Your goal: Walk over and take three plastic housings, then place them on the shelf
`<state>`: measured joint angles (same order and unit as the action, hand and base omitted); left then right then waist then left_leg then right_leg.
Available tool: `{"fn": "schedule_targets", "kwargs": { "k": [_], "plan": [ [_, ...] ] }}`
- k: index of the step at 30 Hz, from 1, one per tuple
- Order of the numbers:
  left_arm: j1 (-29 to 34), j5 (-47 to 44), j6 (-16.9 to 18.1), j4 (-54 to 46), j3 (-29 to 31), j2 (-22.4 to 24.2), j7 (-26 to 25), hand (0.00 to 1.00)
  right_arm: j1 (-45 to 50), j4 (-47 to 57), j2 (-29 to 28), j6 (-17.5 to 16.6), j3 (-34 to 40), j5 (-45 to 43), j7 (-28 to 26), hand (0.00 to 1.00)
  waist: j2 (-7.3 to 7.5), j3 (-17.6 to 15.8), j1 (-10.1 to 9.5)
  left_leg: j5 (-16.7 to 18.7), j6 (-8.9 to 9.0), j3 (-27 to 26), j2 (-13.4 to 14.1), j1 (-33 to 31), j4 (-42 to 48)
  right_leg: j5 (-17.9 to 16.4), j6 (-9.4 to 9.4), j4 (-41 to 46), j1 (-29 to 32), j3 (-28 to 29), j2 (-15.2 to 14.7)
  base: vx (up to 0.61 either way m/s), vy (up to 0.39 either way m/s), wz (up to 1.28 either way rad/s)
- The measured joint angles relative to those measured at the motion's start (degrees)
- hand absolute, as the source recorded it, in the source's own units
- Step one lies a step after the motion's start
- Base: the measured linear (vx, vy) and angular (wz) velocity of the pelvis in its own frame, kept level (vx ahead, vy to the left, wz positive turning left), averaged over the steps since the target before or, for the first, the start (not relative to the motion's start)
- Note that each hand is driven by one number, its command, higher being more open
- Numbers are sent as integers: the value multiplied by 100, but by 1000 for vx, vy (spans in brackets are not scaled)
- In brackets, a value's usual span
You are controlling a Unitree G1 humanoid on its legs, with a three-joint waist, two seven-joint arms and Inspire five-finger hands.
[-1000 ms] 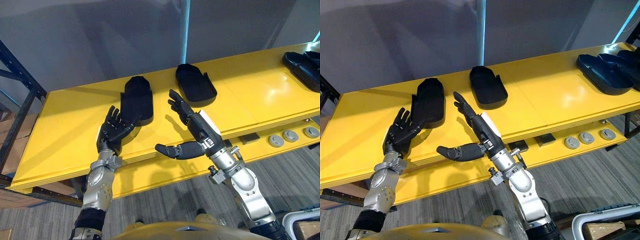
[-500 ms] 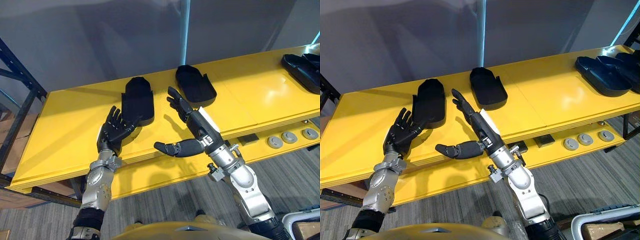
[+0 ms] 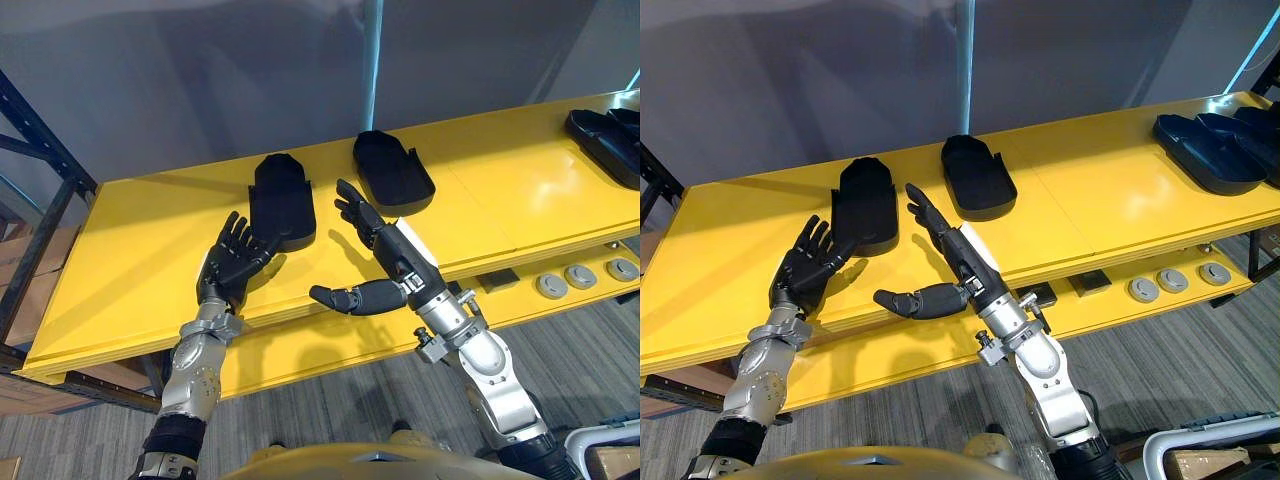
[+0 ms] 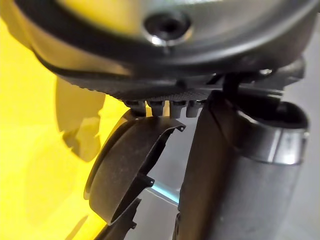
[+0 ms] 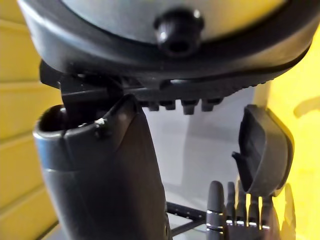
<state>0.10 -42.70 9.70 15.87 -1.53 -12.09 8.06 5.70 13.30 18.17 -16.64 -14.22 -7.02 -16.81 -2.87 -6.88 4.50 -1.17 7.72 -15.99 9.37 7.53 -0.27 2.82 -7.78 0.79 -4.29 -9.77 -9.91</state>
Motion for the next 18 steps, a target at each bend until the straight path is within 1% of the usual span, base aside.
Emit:
{"fn": "schedule_targets", "kwargs": {
  "k": [3,5,7,9,10,11,12,13,15,16,18],
  "plan": [
    [0,-21,21,-2,-21,1,-57,100,0,0,0,0,-1,5,-9,100,1,0,0,0,0,0,0,0,0,0,0,0,0,0,0,0,0,0],
    [0,35,54,-13,-30,3,-184,100,-2,1,-1,-3,-2,126,-11,100,2,0,-1,0,0,3,0,-1,0,0,0,0,-1,-3,0,0,0,0],
    [1,278,192,-27,-93,20,-504,100,-9,1,8,-3,-29,364,-25,100,4,1,-3,-1,0,13,0,-2,0,0,0,-1,-7,-12,0,0,0,0],
    [7,713,424,-31,-99,97,-1014,100,-19,0,13,-2,-154,467,-10,100,14,-4,18,-4,0,32,1,-10,1,0,0,0,-8,-25,1,0,0,0],
    [15,848,484,-32,-96,124,-1186,100,-25,0,14,-3,-198,467,-2,100,19,-8,23,-4,0,43,1,-14,1,0,0,0,-8,-29,1,0,0,3],
    [48,1142,559,-80,-79,174,-1494,100,-33,0,15,-5,-246,510,15,100,31,-15,22,-5,0,73,2,-27,3,-1,1,0,-8,-42,1,-1,-1,9],
    [101,1320,614,-166,-59,243,-1736,100,-45,0,12,-14,-292,636,109,100,43,-23,17,-9,-1,112,2,-61,7,-1,1,0,-7,-79,-1,-1,-1,13],
    [154,1384,620,-256,-29,284,-1840,100,-57,-2,11,-18,-325,703,170,100,50,-27,19,-12,-2,140,2,-96,10,-1,2,-1,-2,-104,-2,2,-7,18],
    [461,1423,631,-774,36,412,-2173,100,-159,-89,7,-39,-478,1019,491,100,78,-53,-18,-31,5,206,7,-130,10,-3,4,6,-4,-185,2,9,-11,18],
    [534,1423,631,-914,48,450,-2226,100,-186,-149,-2,-38,-506,1056,573,100,81,-55,-38,-32,6,224,7,-129,10,-5,8,7,-21,-208,1,13,-10,16],
    [774,1407,692,-1530,63,556,-2294,100,-234,-399,-48,-21,-554,1067,942,100,90,-82,-169,-33,8,284,7,-119,10,-26,31,7,-88,-273,-1,11,-7,16]
  ]
}}
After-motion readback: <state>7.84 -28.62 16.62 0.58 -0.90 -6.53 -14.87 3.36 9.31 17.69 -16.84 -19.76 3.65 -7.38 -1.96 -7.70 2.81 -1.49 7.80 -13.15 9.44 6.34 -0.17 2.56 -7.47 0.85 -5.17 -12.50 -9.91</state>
